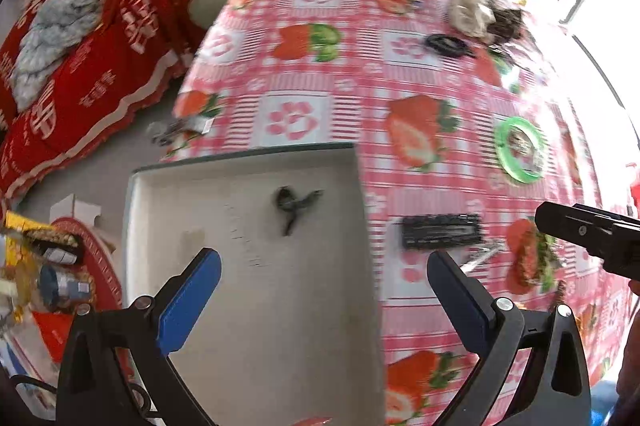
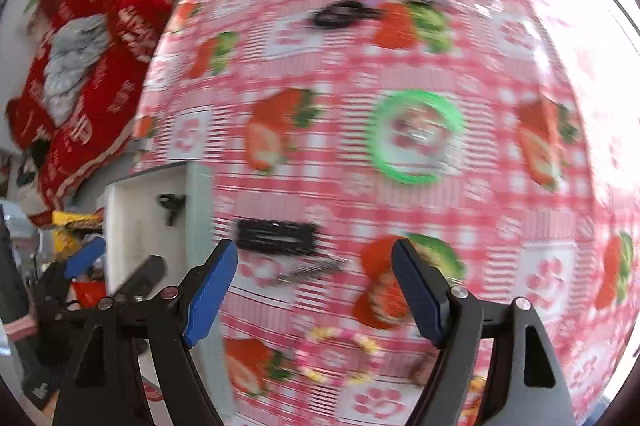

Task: Organize jewelry
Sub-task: 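Move both tools back over the jewelry on the tablecloth, then grasp the silver barrette with the left tool while the right tool grasps the green bangle, then carry the barrette and bangle into the white tray while both tools release them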

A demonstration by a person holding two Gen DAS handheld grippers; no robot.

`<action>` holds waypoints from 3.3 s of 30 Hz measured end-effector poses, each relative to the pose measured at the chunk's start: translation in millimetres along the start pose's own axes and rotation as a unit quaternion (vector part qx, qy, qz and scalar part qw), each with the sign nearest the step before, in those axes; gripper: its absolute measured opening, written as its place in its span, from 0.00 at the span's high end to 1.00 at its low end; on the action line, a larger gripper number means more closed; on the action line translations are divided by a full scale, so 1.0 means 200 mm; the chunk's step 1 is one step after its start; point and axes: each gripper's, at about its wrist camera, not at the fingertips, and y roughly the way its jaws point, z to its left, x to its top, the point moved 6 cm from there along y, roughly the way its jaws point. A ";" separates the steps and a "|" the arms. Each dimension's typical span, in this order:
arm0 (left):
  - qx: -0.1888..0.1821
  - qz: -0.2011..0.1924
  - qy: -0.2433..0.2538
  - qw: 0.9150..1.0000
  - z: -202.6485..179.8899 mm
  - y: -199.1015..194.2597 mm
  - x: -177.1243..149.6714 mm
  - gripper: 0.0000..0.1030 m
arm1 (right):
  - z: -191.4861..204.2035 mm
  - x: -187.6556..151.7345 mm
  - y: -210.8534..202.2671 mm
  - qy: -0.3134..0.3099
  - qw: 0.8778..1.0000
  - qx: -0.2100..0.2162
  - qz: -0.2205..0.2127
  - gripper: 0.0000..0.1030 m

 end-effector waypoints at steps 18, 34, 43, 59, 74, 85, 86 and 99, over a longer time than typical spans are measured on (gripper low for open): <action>-0.022 0.024 0.078 0.996 -0.49 0.07 -0.03 0.00 | -0.50 0.06 -0.07 0.043 0.998 -0.039 -0.004 0.21; -0.030 0.069 0.089 0.993 -0.55 0.26 -0.12 0.15 | -0.51 0.30 0.08 -0.014 0.999 -0.048 0.003 0.21; -0.037 0.082 0.089 0.992 -0.56 0.34 -0.13 0.31 | -0.49 0.42 0.20 -0.056 0.995 -0.085 0.014 0.45; -0.061 0.069 0.116 0.989 -0.76 0.32 -0.11 0.77 | -0.38 0.44 0.27 -0.117 0.985 -0.130 -0.003 0.89; -0.100 0.052 0.068 0.991 -0.67 0.16 -0.07 0.77 | -0.52 0.36 0.08 -0.031 0.997 -0.073 -0.021 0.90; -0.102 0.024 0.046 0.993 -0.53 0.02 -0.06 0.77 | -0.42 0.30 -0.04 -0.033 0.998 -0.051 -0.028 0.90; -0.101 0.022 0.042 0.994 -0.51 0.02 -0.05 0.77 | -0.41 0.30 -0.05 -0.035 0.998 -0.050 -0.028 0.90; -0.071 0.003 -0.030 0.997 -0.10 -0.09 -0.13 0.77 | 0.07 0.22 -0.05 -0.100 0.995 -0.004 -0.016 0.90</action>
